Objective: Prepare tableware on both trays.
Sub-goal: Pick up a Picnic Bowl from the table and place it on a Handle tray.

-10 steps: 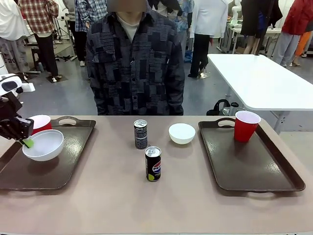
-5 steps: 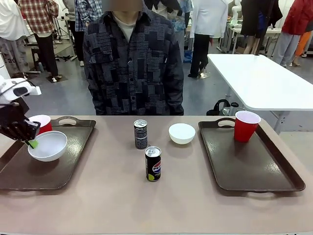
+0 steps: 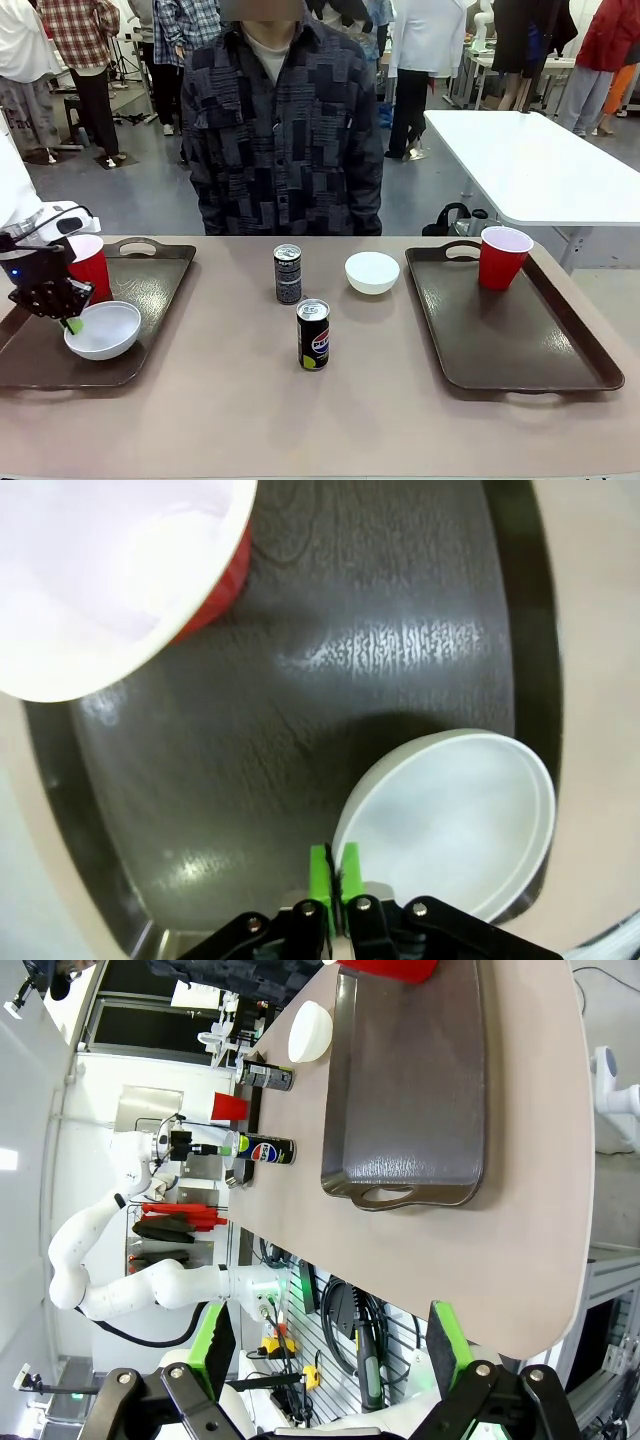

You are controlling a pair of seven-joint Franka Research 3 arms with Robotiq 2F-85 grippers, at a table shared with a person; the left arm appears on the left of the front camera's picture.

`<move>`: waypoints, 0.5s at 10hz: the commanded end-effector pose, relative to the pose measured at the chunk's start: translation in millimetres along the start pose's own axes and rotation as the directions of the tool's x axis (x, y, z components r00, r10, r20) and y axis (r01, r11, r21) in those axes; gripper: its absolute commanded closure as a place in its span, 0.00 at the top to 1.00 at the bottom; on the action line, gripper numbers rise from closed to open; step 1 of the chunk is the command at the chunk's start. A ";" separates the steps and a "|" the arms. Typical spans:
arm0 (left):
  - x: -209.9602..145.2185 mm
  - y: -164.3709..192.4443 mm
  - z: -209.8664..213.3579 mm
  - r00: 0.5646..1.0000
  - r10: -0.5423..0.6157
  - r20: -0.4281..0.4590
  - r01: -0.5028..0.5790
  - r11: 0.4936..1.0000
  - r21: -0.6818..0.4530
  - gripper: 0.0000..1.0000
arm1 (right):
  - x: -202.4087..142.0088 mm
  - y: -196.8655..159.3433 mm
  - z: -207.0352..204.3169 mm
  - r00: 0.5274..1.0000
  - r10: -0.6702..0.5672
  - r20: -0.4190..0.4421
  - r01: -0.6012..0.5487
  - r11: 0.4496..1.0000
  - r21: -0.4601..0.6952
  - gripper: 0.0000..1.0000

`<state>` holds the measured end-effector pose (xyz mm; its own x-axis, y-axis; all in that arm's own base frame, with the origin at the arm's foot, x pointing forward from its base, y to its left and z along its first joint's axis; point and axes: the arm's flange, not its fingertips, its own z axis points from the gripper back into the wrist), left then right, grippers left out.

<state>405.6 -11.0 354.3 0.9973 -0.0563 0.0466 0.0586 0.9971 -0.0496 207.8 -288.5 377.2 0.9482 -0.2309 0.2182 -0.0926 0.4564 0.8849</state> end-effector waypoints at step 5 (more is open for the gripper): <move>-0.3 -4.5 14.5 0.998 0.000 -0.058 0.001 1.000 0.027 0.28 | -0.5 0.0 0.5 1.000 0.005 0.004 -0.005 1.000 0.008 1.00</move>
<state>407.6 -12.4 358.1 0.9977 -0.0607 0.0302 0.0622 0.9968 -0.0504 207.7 -288.5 377.2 0.9482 -0.2309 0.2183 -0.0925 0.4564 0.8849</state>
